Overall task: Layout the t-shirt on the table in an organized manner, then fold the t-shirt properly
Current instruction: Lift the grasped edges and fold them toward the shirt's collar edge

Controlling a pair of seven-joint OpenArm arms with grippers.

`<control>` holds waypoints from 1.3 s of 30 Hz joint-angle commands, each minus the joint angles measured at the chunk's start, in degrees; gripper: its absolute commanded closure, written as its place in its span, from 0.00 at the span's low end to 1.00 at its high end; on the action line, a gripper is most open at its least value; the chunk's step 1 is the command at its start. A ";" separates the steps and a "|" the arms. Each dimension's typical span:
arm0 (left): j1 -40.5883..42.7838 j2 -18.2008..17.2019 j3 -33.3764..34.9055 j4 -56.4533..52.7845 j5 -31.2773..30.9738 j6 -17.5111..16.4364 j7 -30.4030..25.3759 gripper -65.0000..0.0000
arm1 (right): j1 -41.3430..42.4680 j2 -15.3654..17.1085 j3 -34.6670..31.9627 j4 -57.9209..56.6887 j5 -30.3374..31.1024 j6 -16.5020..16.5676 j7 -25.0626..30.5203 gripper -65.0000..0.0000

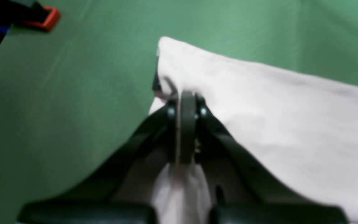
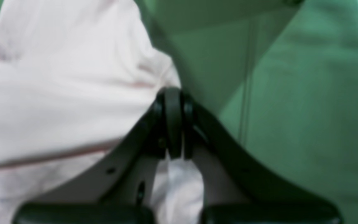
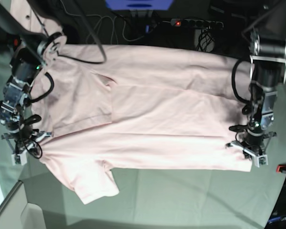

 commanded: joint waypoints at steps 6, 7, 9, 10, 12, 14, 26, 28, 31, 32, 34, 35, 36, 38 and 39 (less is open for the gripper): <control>5.47 0.04 -10.44 14.42 -0.09 -0.09 4.37 1.00 | -3.65 -2.77 0.02 11.15 1.05 0.14 -0.53 1.00; 6.44 0.57 -11.23 16.00 -0.09 -0.09 4.63 1.00 | -4.53 -3.21 0.11 12.73 1.05 0.14 -0.53 1.00; 8.90 0.74 -12.72 18.82 -0.09 -0.18 4.63 1.00 | -6.38 -4.44 1.34 15.72 1.05 0.14 -0.53 1.00; 9.87 0.83 -13.25 19.78 -0.09 -0.18 4.63 1.00 | -6.91 -5.06 2.13 16.86 1.05 0.14 -0.53 1.00; 11.36 1.01 -14.13 21.72 -0.09 -0.18 4.63 1.00 | -7.61 -6.29 3.71 19.23 1.05 0.14 -0.62 1.00; 12.68 1.09 -14.75 23.57 -0.09 -0.18 4.63 1.00 | -8.66 -7.08 5.56 20.90 1.05 0.14 -0.71 1.00; 23.41 1.27 -14.83 33.94 -0.18 -0.18 4.63 1.00 | -20.62 -7.61 4.06 26.18 9.40 0.14 -0.62 1.00; 25.52 1.36 -14.83 35.08 -0.18 -0.18 4.63 1.00 | -22.55 -7.61 2.57 26.88 9.49 0.14 -0.62 1.00; 27.80 1.62 -14.83 35.78 -0.18 -0.18 4.54 1.00 | -24.22 -7.61 2.30 26.97 9.49 0.14 -0.53 1.00; 28.16 2.24 -14.83 35.70 -0.18 -0.18 4.46 1.00 | -24.58 -7.61 2.22 26.88 9.49 0.14 -0.53 1.00; 28.42 3.03 -15.01 35.70 -0.18 -0.18 4.46 1.00 | -24.75 -7.61 2.22 26.79 9.49 0.14 -0.53 1.00; 28.95 3.12 -15.36 35.70 -0.18 -0.18 4.46 1.00 | -24.75 -7.61 2.22 26.79 9.49 0.14 -0.53 1.00; 29.21 3.38 -16.15 35.78 -0.18 -0.18 4.46 1.00 | -24.75 -7.61 2.22 26.79 9.49 0.14 -0.53 1.00; 29.47 3.91 -17.21 36.05 -0.18 -0.18 4.46 1.00 | -24.75 -7.61 2.22 26.79 9.49 0.14 -0.53 1.00; 29.39 4.26 -17.56 36.05 -0.18 -0.18 4.63 0.99 | -24.75 -7.61 2.13 26.79 9.49 0.14 -0.62 1.00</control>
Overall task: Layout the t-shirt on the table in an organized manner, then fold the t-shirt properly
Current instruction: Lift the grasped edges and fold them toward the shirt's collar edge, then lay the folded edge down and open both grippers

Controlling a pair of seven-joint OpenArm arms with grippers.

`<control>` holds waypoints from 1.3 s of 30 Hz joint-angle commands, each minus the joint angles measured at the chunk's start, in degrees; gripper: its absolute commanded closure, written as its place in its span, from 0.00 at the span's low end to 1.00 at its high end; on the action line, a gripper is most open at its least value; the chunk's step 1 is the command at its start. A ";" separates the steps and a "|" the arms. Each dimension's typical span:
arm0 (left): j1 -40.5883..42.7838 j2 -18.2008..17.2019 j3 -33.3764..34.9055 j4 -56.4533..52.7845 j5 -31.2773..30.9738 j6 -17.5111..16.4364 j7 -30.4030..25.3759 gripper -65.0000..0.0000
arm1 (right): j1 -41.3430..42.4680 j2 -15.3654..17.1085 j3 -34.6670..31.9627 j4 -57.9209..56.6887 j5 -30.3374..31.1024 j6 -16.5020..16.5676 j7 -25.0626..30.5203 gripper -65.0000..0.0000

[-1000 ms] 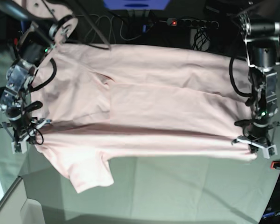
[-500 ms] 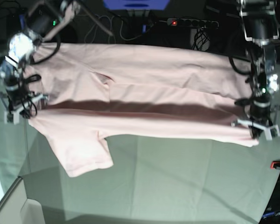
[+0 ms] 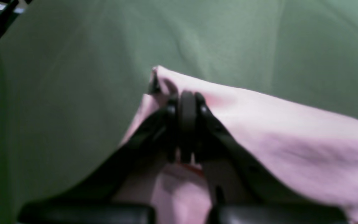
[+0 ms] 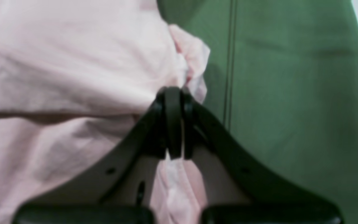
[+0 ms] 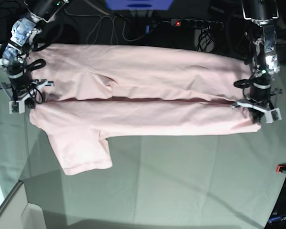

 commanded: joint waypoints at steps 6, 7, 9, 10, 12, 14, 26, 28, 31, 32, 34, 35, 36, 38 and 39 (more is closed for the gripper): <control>-0.16 -0.29 -1.04 1.27 0.09 0.37 -1.31 0.87 | -0.21 1.29 -0.21 1.42 0.55 -0.21 -0.08 0.98; 0.10 -0.29 -1.04 1.27 0.09 0.37 -1.31 0.81 | -0.21 1.73 -0.21 1.42 0.55 -0.21 -0.70 0.93; 1.15 -0.29 -1.13 1.45 0.09 0.37 -1.40 0.68 | -0.30 2.08 -0.21 1.42 0.55 -0.21 -1.66 0.83; 1.51 -0.20 -1.13 1.98 0.09 0.37 -1.40 0.62 | -0.30 2.17 -0.21 1.42 0.55 -0.21 -1.66 0.78; 3.00 0.06 -1.13 4.35 0.09 0.37 -1.40 0.51 | -0.12 2.44 0.40 2.04 0.63 -0.21 -1.84 0.67; 4.67 1.12 -1.57 7.69 0.09 0.37 -1.49 0.46 | 0.05 2.61 2.07 3.97 0.72 -0.21 -1.93 0.60; -7.99 1.03 -12.82 2.68 0.53 0.37 5.81 0.45 | 1.72 1.73 1.46 7.93 0.72 -0.21 -2.01 0.55; -13.26 0.06 -13.17 -2.86 0.44 0.37 9.85 0.45 | 1.37 1.73 0.32 8.01 0.72 -0.21 -2.01 0.55; -18.71 -1.69 -12.91 -9.80 0.53 0.37 13.46 0.45 | 1.37 1.73 0.23 8.01 0.63 -0.21 -2.01 0.55; -19.59 -2.05 -12.82 -11.56 0.44 0.37 14.16 0.45 | 1.37 1.73 0.23 8.10 0.63 -0.21 -2.01 0.55; -21.26 -2.05 -12.82 -14.99 0.53 0.37 14.86 0.45 | 1.37 1.73 0.49 7.93 0.63 -0.21 -2.01 0.55; -21.79 -1.96 -12.73 -16.84 0.53 0.37 14.60 0.45 | 1.46 1.73 0.58 7.93 0.63 -0.21 -2.01 0.55; -21.97 -1.96 -12.20 -18.24 0.53 0.28 14.34 0.45 | 1.37 1.73 0.40 7.93 0.63 -0.21 -2.01 0.55; -22.23 -1.96 -9.66 -20.44 0.35 0.28 14.34 0.45 | 1.37 1.73 0.40 7.93 0.55 -0.21 -2.01 0.55; -22.23 -1.96 -8.34 -21.14 0.26 0.28 14.25 0.45 | 1.37 1.73 0.40 7.93 0.55 -0.21 -2.01 0.55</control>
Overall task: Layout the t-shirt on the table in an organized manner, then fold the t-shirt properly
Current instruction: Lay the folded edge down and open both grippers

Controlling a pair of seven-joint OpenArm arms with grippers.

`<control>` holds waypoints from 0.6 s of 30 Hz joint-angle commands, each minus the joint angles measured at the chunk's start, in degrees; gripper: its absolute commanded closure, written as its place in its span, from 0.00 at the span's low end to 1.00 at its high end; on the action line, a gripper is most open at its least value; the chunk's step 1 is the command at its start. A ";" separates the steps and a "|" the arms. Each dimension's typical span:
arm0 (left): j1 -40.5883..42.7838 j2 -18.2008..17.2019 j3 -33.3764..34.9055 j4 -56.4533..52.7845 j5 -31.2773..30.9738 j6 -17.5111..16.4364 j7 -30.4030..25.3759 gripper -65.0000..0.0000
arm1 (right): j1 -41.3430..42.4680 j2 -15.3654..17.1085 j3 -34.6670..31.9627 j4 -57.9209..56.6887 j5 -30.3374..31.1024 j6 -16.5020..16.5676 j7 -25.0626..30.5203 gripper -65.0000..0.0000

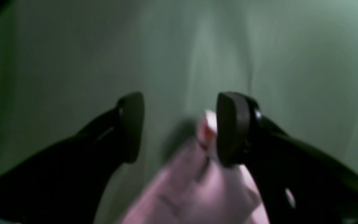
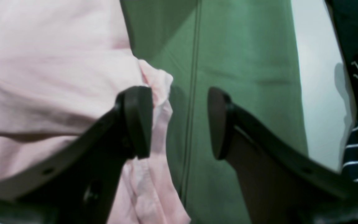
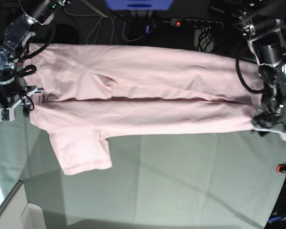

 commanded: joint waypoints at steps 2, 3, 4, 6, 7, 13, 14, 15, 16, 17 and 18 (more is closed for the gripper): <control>-1.53 -0.65 2.43 -0.15 -0.48 -0.48 -1.20 0.45 | 0.61 0.73 0.01 0.95 0.76 -0.23 1.42 0.55; -1.53 -0.65 3.48 -0.50 -0.48 -0.48 -1.20 0.45 | 0.61 0.73 0.01 0.95 0.76 -0.23 1.42 0.55; -1.53 -0.65 4.28 -0.67 -0.57 -0.48 -1.20 0.45 | 0.61 0.73 0.01 0.95 0.76 -0.23 1.42 0.55; -1.44 -0.56 4.98 -0.85 -0.57 -0.48 -1.20 0.45 | 0.61 0.73 0.01 0.95 0.76 -0.23 1.42 0.55; -1.44 -0.56 4.98 -0.94 -0.57 -0.48 -1.20 0.45 | 0.61 0.73 0.01 0.95 0.76 -0.23 1.42 0.55; -1.18 -0.56 4.80 -0.94 -0.57 -0.48 -1.20 0.53 | 0.61 0.73 -0.08 0.87 0.76 -0.23 1.42 0.55; -1.09 -0.56 4.80 -0.94 -0.57 -0.48 -1.20 0.57 | 0.61 0.73 -0.08 0.87 0.76 -0.23 1.42 0.55; -1.09 -0.56 4.80 -0.94 -0.57 -0.48 -1.20 0.60 | 0.61 0.73 -0.08 0.87 0.76 -0.23 1.42 0.55; -1.09 -0.56 4.80 -0.94 -0.57 -0.48 -1.20 0.63 | 0.61 0.73 -0.08 0.87 0.76 -0.23 1.42 0.55; -1.09 -0.56 4.80 -0.85 -0.57 -0.48 -1.20 0.65 | 0.61 0.73 -0.08 0.87 0.76 -0.23 1.42 0.55; -1.09 -0.56 4.80 -0.50 -0.57 -0.48 -1.20 0.66 | 0.61 0.73 -0.08 0.87 0.76 -0.23 1.42 0.55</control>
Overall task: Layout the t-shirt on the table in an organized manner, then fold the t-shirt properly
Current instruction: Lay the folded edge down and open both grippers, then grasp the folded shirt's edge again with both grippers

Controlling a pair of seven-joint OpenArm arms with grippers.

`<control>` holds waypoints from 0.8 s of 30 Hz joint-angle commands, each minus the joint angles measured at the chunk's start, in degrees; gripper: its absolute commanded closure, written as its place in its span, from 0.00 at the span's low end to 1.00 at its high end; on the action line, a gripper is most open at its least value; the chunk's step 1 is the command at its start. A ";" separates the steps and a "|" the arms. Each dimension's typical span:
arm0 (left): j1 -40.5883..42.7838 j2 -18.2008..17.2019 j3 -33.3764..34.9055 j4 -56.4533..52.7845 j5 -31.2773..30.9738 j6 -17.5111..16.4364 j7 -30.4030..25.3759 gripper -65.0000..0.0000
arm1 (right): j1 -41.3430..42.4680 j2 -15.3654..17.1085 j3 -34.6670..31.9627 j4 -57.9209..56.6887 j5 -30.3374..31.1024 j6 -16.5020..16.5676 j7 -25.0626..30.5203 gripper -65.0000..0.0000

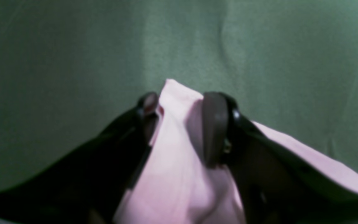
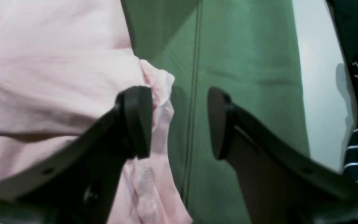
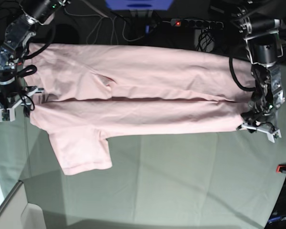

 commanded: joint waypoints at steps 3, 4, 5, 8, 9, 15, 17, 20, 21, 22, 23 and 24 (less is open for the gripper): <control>-0.26 -0.93 -0.31 2.42 -0.24 -0.07 -1.27 0.69 | 0.61 0.75 0.03 0.87 0.76 -0.23 1.42 0.55; 0.01 -0.93 -0.31 3.47 -0.24 -0.07 -1.36 0.69 | 0.61 0.75 0.03 0.87 0.76 -0.23 1.42 0.55; 0.62 -0.93 -0.31 4.97 -0.24 -0.07 -1.62 0.69 | 0.61 0.75 0.03 0.87 0.76 -0.23 1.42 0.55; 2.82 -0.14 -0.31 9.80 -0.24 0.02 -2.41 0.68 | 0.61 0.75 0.03 0.87 0.76 -0.23 1.42 0.55; 3.17 0.13 -0.31 10.77 -0.24 0.11 -2.33 0.68 | 0.61 0.75 0.03 0.87 0.76 -0.23 1.42 0.55; 4.67 0.57 -0.40 13.05 -0.24 0.37 -2.33 0.68 | 0.61 0.75 0.03 0.87 0.76 -0.23 1.42 0.55; 4.49 0.39 -2.25 12.79 -0.24 0.20 -2.33 0.68 | 0.61 0.75 0.03 0.87 0.76 -0.23 1.42 0.55; 4.05 0.57 -6.03 13.32 -0.33 0.11 -1.89 0.68 | 0.61 0.75 0.03 0.87 0.76 -0.23 1.42 0.55; 3.17 0.57 -6.73 13.32 -0.33 0.02 -1.80 0.68 | 0.61 0.75 0.03 0.87 0.76 -0.23 1.42 0.55; 2.38 0.57 -7.08 12.97 -0.33 0.02 -1.80 0.68 | 0.61 0.75 0.03 0.87 0.76 -0.23 1.42 0.55; 1.68 0.30 -7.26 12.61 -0.33 0.02 -1.80 0.68 | 0.61 0.75 0.03 0.87 0.76 -0.23 1.42 0.55; 1.15 0.30 -7.17 12.18 -0.15 0.02 -1.80 0.68 | 0.61 0.75 0.03 0.87 0.76 -0.23 1.42 0.55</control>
